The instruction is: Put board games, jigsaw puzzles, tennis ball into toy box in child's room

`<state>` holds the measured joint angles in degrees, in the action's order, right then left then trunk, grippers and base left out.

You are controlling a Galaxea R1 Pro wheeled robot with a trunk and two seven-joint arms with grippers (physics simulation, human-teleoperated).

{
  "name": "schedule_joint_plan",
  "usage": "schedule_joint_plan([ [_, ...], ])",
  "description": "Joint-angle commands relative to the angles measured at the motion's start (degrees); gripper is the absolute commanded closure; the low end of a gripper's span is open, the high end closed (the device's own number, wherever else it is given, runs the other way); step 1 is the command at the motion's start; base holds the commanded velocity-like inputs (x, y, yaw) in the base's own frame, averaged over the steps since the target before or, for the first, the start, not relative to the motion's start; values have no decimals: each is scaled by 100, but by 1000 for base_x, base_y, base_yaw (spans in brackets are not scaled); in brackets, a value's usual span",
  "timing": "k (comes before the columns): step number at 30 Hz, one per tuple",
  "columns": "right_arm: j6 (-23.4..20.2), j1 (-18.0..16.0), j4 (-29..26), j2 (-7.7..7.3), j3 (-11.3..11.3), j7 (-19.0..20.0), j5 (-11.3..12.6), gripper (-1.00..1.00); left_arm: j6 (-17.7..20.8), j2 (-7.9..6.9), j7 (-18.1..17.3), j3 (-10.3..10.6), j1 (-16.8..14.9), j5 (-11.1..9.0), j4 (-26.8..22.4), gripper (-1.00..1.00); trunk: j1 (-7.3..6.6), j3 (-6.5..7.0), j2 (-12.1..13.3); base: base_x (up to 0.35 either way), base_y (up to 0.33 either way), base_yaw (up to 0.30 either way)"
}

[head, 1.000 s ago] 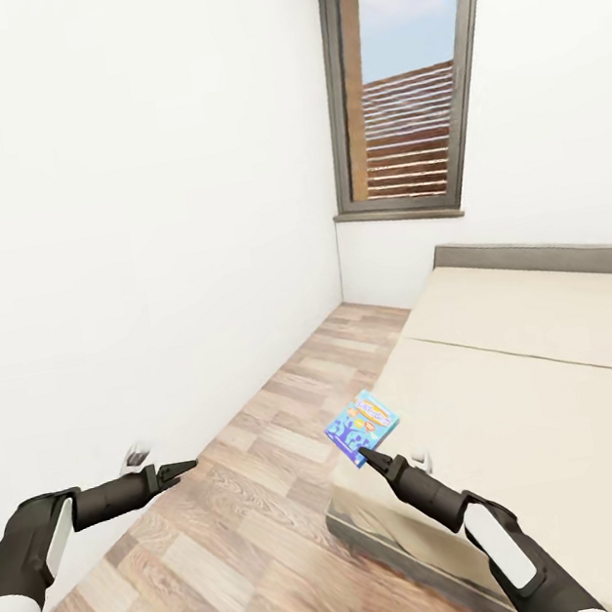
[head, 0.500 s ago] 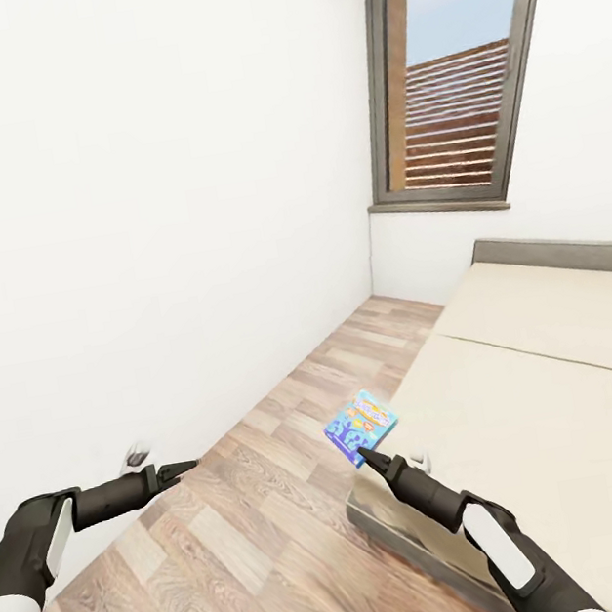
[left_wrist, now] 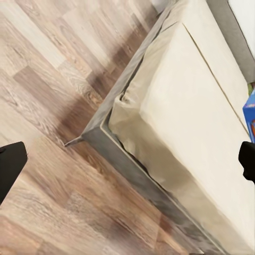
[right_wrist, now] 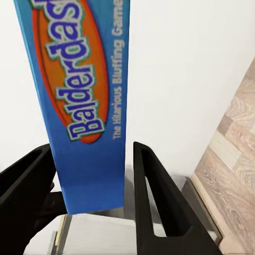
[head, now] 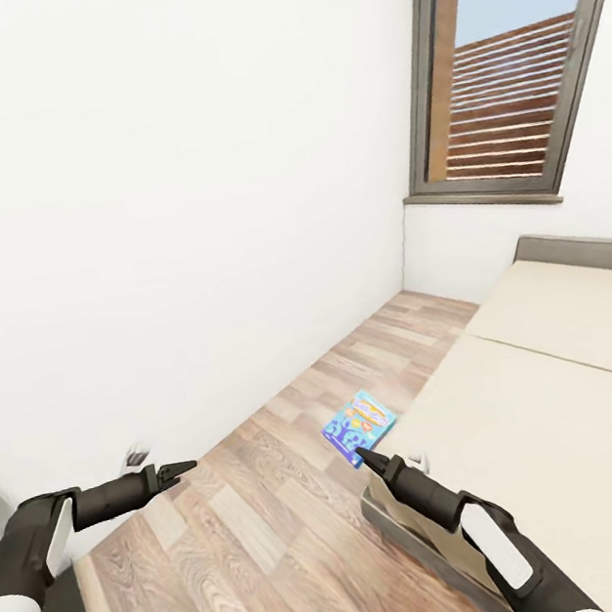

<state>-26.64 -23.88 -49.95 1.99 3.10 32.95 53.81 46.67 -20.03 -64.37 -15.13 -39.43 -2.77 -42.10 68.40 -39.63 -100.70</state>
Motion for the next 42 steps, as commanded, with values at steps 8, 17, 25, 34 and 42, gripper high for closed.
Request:
schedule_joint_plan([
  [8,-29,-5,-5,0,210,-8,51,100,53,-1,-8,-5,-4,-22,0,-100,-1,-54,-3,0,-20,237],
  [17,-25,-8,-6,1,259,-8,51,100,54,-1,-6,-7,-4,-22,0,-100,-1,-108,-3,0,-1,237],
  [25,-25,-6,-5,-5,261,-8,51,100,54,-1,-5,-2,-4,-21,0,-100,-23,-139,37,0,0,237],
  [34,-4,-5,-3,-6,257,0,54,100,61,6,2,1,-4,-14,0,-100,-220,-32,398,0,0,235],
  [42,1,-5,-5,-5,257,-3,51,100,61,6,3,2,-4,-13,0,-100,-396,99,719,0,0,62],
])
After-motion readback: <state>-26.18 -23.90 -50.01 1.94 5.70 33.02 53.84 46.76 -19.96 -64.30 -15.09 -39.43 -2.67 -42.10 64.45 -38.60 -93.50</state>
